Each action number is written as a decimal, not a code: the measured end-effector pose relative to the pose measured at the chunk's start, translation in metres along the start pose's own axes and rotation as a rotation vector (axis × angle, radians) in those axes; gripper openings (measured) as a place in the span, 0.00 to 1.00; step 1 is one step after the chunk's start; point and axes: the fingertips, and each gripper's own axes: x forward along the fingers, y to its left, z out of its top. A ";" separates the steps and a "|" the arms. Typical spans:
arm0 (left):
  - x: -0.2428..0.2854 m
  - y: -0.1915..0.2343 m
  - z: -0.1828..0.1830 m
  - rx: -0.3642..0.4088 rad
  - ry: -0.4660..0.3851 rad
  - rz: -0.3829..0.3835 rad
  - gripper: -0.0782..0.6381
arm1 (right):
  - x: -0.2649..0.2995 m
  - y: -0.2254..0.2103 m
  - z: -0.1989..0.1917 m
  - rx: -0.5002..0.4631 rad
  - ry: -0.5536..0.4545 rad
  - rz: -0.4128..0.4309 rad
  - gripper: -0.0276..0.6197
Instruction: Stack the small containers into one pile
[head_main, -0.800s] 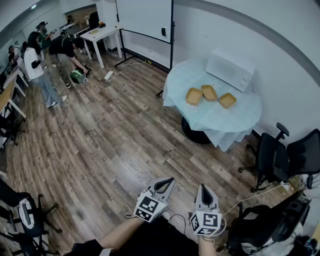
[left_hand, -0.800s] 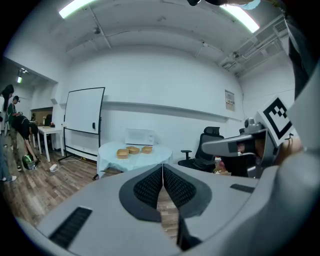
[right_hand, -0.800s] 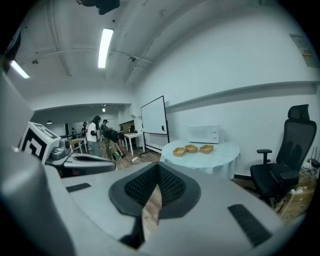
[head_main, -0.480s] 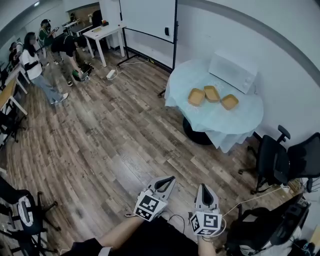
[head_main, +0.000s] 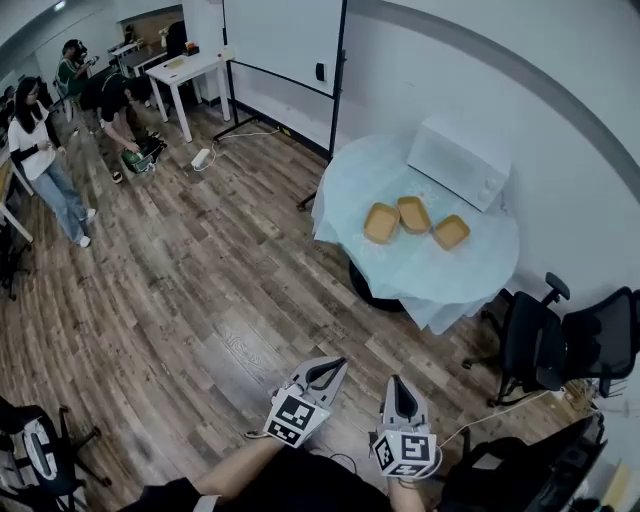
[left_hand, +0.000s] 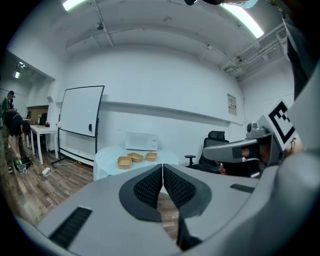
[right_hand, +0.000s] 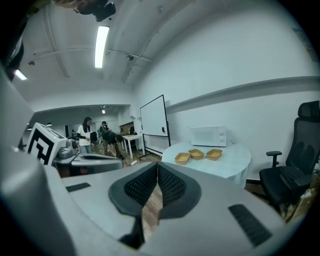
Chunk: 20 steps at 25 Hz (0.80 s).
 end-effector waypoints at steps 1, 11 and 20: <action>0.009 0.011 0.005 0.003 -0.003 -0.009 0.13 | 0.013 -0.002 0.005 -0.002 0.002 -0.010 0.08; 0.080 0.098 0.046 0.052 -0.017 -0.084 0.13 | 0.114 -0.009 0.041 0.032 -0.005 -0.094 0.08; 0.103 0.134 0.052 0.053 -0.009 -0.104 0.13 | 0.158 -0.013 0.046 0.052 -0.004 -0.116 0.08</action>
